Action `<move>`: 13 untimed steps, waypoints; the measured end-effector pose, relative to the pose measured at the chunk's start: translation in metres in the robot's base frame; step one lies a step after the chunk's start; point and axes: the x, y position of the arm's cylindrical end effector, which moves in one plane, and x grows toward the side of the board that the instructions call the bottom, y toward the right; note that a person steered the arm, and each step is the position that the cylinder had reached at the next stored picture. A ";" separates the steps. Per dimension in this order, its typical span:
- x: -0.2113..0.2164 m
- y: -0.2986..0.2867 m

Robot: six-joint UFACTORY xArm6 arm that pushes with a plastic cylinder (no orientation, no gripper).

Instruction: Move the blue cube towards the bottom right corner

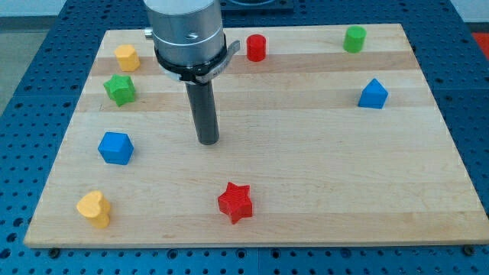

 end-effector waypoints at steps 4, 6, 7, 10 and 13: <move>-0.010 -0.073; -0.019 -0.134; -0.019 -0.167; 0.010 -0.197; 0.011 -0.165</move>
